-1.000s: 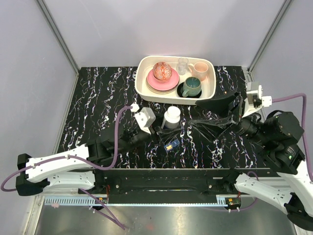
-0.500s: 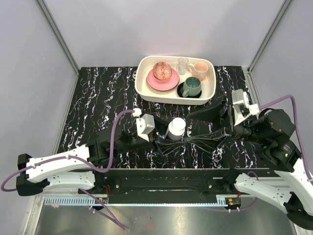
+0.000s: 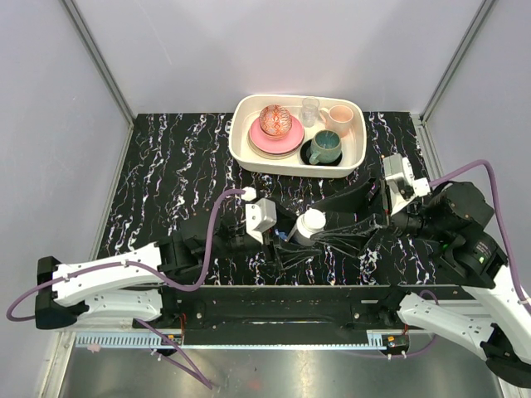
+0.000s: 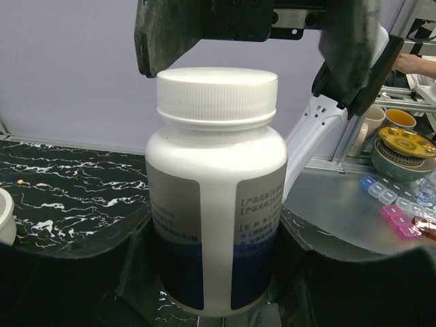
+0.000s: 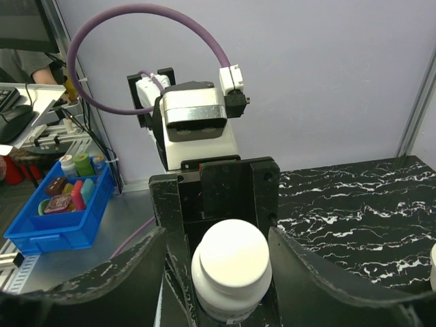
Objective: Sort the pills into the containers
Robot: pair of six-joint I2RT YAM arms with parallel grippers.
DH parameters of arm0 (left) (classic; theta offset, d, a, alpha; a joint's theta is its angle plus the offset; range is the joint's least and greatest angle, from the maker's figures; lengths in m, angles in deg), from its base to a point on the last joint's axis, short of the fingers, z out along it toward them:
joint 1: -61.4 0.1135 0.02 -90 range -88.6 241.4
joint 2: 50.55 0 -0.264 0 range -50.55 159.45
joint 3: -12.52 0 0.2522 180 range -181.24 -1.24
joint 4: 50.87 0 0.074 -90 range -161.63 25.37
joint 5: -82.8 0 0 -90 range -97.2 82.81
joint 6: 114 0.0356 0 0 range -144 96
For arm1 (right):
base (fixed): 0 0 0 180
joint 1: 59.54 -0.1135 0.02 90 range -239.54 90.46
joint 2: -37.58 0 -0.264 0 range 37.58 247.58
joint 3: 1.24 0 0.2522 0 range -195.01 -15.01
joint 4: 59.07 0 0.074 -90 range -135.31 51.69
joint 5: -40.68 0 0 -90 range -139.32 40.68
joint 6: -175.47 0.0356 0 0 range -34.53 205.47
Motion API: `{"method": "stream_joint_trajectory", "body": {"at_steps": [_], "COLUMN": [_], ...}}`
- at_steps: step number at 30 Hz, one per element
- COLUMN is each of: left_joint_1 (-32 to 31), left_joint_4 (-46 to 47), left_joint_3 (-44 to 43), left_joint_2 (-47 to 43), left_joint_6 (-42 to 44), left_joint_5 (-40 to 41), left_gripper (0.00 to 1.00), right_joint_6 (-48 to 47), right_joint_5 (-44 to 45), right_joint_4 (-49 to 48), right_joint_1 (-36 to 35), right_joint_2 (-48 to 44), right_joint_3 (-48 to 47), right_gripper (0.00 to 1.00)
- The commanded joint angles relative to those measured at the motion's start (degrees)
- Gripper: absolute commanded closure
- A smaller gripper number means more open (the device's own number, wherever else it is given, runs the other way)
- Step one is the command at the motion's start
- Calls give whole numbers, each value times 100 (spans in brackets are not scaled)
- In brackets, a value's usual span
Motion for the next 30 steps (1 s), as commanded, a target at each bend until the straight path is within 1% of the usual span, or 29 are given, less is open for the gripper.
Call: {"method": "stream_joint_trajectory", "body": {"at_steps": [1,4,7,8,11,12,15,18,19,20,21,23,25,26,30], "left_joint_1": [15,15,15,15,15,15,15,15,15,15,15,15,15,15,15], "left_joint_4": [347,355,347,347,347,338,277,23,-48,-119,-224,-295,-321,-321,-426], "left_joint_3": [-370,-406,-415,-415,-388,-388,-397,-476,-511,-572,-599,-625,-625,-625,-704], "left_joint_2": [30,47,47,56,47,47,47,100,109,126,144,170,179,170,240], "left_joint_6": [-46,-38,-29,-20,-20,-11,41,156,182,243,270,340,375,428,507], "left_joint_5": [-194,-194,-159,-159,-98,-63,156,543,657,911,1035,1359,1493,1580,1748], "left_gripper": [100,100,100,100,100,100,100,100,100,100,100,100,100,100,100], "right_joint_6": [-70,-70,-87,-96,-105,-96,-52,35,62,88,106,219,299,352,519], "right_joint_5": [-152,-143,-143,-135,-99,-47,58,146,182,234,278,523,743,953,1263], "right_joint_4": [-44,0,61,70,114,131,175,211,228,263,298,325,369,447,755], "right_joint_1": [-4,-4,-4,-4,-4,-4,-4,-4,-4,5,-4,-4,-4,5,-4], "right_joint_2": [46,73,108,117,125,125,152,196,231,248,275,292,293,327,529], "right_joint_3": [-121,-112,-112,-112,-112,-121,-139,-191,-200,-244,-262,-305,-332,-367,-481], "right_gripper": [35,36,45,53,67,77,90,93,89,79,59,46,34,32,32]}}
